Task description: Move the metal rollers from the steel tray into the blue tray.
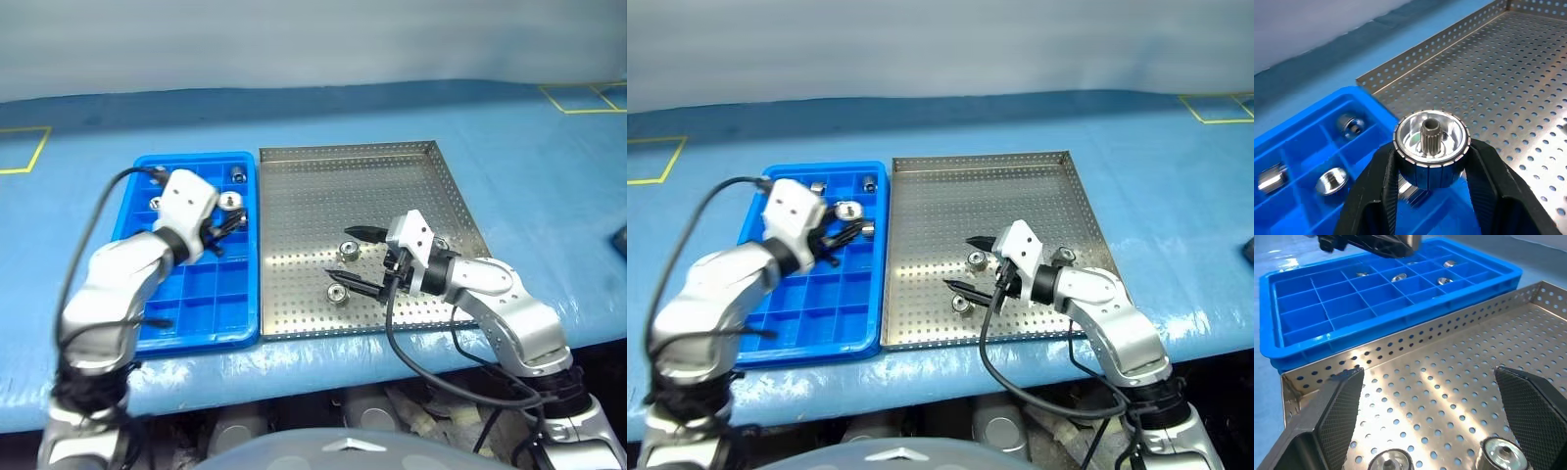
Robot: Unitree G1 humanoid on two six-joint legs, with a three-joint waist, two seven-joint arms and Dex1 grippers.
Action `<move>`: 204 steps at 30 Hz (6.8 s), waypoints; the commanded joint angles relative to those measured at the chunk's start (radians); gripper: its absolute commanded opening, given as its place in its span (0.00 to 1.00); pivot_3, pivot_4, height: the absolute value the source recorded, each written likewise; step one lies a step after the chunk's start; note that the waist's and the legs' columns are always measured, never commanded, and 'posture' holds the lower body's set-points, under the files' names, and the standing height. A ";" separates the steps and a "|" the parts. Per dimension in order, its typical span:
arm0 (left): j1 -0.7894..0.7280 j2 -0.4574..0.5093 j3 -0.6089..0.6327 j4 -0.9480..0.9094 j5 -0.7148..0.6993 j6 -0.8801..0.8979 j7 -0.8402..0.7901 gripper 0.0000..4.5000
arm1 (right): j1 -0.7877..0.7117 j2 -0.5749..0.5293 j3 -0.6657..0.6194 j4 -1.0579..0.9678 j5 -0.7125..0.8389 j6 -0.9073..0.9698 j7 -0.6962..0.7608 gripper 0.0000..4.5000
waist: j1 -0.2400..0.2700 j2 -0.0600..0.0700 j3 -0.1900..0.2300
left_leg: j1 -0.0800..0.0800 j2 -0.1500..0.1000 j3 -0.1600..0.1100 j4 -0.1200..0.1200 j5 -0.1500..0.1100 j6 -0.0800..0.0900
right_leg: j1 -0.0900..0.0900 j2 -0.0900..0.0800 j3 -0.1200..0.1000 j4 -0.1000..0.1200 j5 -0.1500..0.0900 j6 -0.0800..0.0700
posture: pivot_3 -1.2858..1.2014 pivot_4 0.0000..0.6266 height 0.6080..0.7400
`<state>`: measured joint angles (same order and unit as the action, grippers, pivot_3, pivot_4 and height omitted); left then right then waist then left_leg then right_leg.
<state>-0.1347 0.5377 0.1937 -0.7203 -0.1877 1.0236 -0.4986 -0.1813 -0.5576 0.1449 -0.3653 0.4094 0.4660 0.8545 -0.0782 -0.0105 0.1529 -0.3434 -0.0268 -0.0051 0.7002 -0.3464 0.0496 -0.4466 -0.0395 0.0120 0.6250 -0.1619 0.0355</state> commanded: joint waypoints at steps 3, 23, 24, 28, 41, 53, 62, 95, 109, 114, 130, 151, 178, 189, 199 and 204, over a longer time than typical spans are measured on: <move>0.155 0.015 0.171 -0.280 0.002 0.167 0.060 0.37 | -0.072 0.018 0.051 0.046 -0.004 -0.035 0.073 1.00 | 0.039 -0.001 0.000 | 0.000 0.000 -0.001 0.000 0.000 0.000 | 0.001 0.000 -0.001 0.000 0.000 0.000 | 0.52 0.24 1.00; 0.594 -0.014 0.230 -0.327 -0.166 0.070 0.348 0.37 | -0.197 0.044 0.139 0.144 -0.030 -0.064 0.216 1.00 | 0.125 -0.002 0.001 | -0.002 -0.001 -0.015 0.000 0.004 -0.007 | 0.005 -0.002 -0.014 0.000 -0.008 -0.013 | 0.58 0.24 1.00; 0.592 -0.017 0.230 -0.327 -0.157 0.083 0.349 0.37 | -0.196 0.044 0.137 0.142 -0.030 -0.065 0.216 1.00 | 0.125 -0.002 0.001 | -0.002 -0.001 -0.016 -0.001 0.004 -0.007 | 0.005 -0.002 -0.015 0.000 -0.008 -0.013 | 0.58 0.24 1.00; 0.573 -0.009 0.224 -0.320 -0.144 0.098 0.338 0.59 | -0.186 0.043 0.126 0.130 -0.032 -0.065 0.205 1.00 | 0.125 -0.002 0.001 | -0.002 -0.001 -0.018 -0.002 0.005 -0.009 | 0.005 -0.002 -0.017 0.000 -0.009 -0.015 | 0.57 0.24 1.00; 0.198 -0.119 0.052 -0.254 -0.299 -0.046 0.206 0.95 | -0.138 0.029 0.045 0.049 -0.020 -0.049 0.121 1.00 | 0.121 -0.002 0.001 | -0.003 -0.001 -0.020 -0.002 0.006 -0.011 | 0.006 -0.003 -0.019 0.001 -0.009 -0.015 | 0.53 0.24 1.00; -0.160 -0.079 -0.512 0.147 -0.200 -0.141 0.006 0.95 | 0.095 -0.111 -0.177 -0.152 -0.066 0.049 -0.088 1.00 | 0.030 -0.001 0.001 | -0.004 0.000 -0.016 -0.003 0.005 -0.009 | 0.003 -0.001 -0.016 0.000 -0.007 -0.012 | 0.41 0.24 1.00; -0.229 -0.117 -0.622 0.341 -0.131 -0.212 -0.062 0.95 | 0.186 -0.102 -0.220 -0.240 -0.056 0.095 -0.162 1.00 | -0.045 -0.001 0.001 | 0.000 0.000 -0.010 -0.001 0.002 -0.003 | 0.004 0.011 -0.006 0.001 -0.007 -0.010 | 0.38 0.24 1.00; -0.228 -0.168 -0.702 0.495 0.010 -0.251 -0.116 0.74 | 0.186 -0.088 -0.130 -0.181 -0.045 0.074 -0.138 1.00 | -0.082 -0.001 0.001 | 0.001 0.000 -0.002 0.000 0.000 0.001 | 0.002 0.012 0.005 0.000 -0.001 0.000 | 0.39 0.24 1.00; -0.227 -0.194 -0.677 0.513 0.031 -0.260 -0.097 0.60 | 0.178 -0.080 -0.118 -0.160 -0.051 0.049 -0.136 1.00 | -0.080 -0.001 0.001 | 0.001 0.000 -0.001 0.000 0.000 0.001 | 0.002 0.011 0.005 0.000 -0.001 0.000 | 0.40 0.24 1.00; -0.223 -0.197 -0.671 0.510 0.030 -0.267 -0.106 0.40 | 0.179 -0.079 -0.117 -0.156 -0.052 0.043 -0.135 1.00 | -0.080 -0.001 0.001 | 0.001 0.000 -0.001 0.000 0.000 0.001 | 0.002 0.011 0.005 0.000 -0.001 0.000 | 0.40 0.24 1.00; -0.195 -0.183 -0.544 0.405 0.003 -0.235 -0.058 0.38 | 0.168 -0.078 -0.110 -0.141 -0.046 0.030 -0.112 1.00 | -0.081 -0.001 0.001 | 0.001 0.001 -0.001 0.000 0.000 0.002 | 0.002 0.011 0.006 0.000 -0.001 0.000 | 0.40 0.24 1.00; 0.145 -0.041 0.001 -0.099 0.002 0.090 0.215 0.38 | -0.073 -0.060 0.067 0.067 -0.078 -0.028 0.098 1.00 | 0.050 -0.003 0.002 | 0.001 0.000 -0.003 0.000 0.002 -0.003 | 0.002 0.003 0.000 0.000 -0.001 -0.001 | 0.51 0.24 1.00; 0.193 -0.132 0.025 -0.106 -0.073 -0.052 0.217 0.89 | -0.086 -0.045 0.034 0.077 -0.109 -0.047 0.068 1.00 | 0.076 -0.003 0.002 | 0.000 0.000 -0.006 0.000 0.002 -0.004 | 0.003 -0.001 -0.006 0.000 -0.006 -0.009 | 0.50 0.24 1.00; 0.100 -0.063 -0.261 -0.067 -0.144 -0.256 0.009 0.89 | -0.126 0.006 -0.002 0.229 -0.140 0.023 -0.056 1.00 | 0.067 -0.002 0.002 | 0.000 0.000 -0.005 0.000 0.002 -0.004 | 0.003 -0.001 -0.005 0.001 -0.006 -0.010 | 0.50 0.24 1.00; 0.075 -0.025 -0.345 0.019 -0.127 -0.375 -0.061 0.89 | -0.086 0.009 -0.015 0.246 -0.146 0.068 -0.083 1.00 | 0.058 -0.002 0.002 | 0.000 0.000 -0.004 0.000 0.002 -0.003 | 0.002 0.000 -0.005 0.000 -0.006 -0.010 | 0.48 0.24 1.00; 0.078 -0.015 -0.342 0.031 -0.119 -0.391 -0.062 0.89 | -0.079 0.008 -0.012 0.274 -0.155 0.083 -0.098 1.00 | 0.053 -0.002 0.002 | 0.000 0.000 -0.003 0.000 0.002 -0.003 | 0.002 0.001 -0.004 0.000 -0.006 -0.010 | 0.48 0.24 1.00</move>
<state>-0.0538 0.5162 -0.1497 -0.6730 -0.3134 0.6610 -0.5576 -0.2564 -0.5469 0.1570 -0.0801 0.2520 0.5491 0.7613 -0.0248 -0.0126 0.1546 -0.3435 -0.0269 -0.0085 0.6998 -0.3446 0.0467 -0.4442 -0.0390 0.0075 0.6251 -0.1678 0.0255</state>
